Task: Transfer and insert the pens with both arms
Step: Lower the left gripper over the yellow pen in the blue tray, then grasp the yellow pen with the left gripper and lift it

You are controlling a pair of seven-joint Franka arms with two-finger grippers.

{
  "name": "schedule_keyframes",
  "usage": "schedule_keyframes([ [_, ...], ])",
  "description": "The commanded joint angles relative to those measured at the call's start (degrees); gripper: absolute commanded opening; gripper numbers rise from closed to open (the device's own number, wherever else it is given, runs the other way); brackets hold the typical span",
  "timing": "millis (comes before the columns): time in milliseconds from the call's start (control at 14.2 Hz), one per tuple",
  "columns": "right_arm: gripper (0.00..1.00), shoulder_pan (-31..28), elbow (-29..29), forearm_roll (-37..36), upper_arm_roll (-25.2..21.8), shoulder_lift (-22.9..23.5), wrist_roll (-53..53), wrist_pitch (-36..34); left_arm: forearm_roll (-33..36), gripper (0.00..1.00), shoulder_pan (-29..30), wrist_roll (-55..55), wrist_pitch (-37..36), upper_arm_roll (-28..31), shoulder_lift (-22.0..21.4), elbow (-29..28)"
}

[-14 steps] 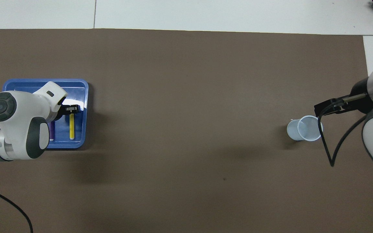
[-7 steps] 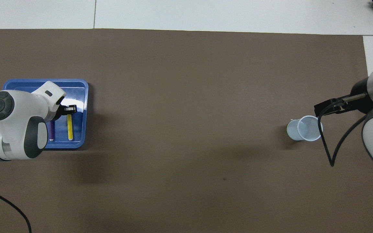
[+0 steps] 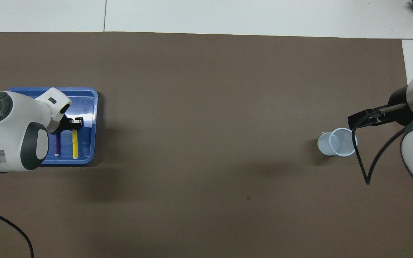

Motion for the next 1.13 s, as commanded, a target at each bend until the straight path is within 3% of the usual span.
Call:
schedule_keyframes([
  [0, 1.00, -1.12, -1.00, 1.41, 0.53, -0.92, 0.38, 0.82, -0.22, 0.00, 0.30, -1.78, -4.47, 0.11, -0.12, 2.83],
  [422, 1.00, -1.12, -0.91, 1.41, 0.53, -0.92, 0.38, 0.82, -3.64, 0.00, 0.38, -4.94, -17.30, 0.29, -2.05, 11.27],
  [774, 1.00, -1.12, -0.91, 1.41, 0.53, -0.92, 0.38, 0.82, -9.97, 0.00, 0.21, -21.28, -20.04, 0.20, -6.53, 12.95],
  [1055, 1.00, -1.12, -0.91, 1.41, 0.53, -0.92, 0.38, 0.82, -10.33, 0.00, -0.41, -31.82, -22.41, -0.50, -7.85, 14.70],
])
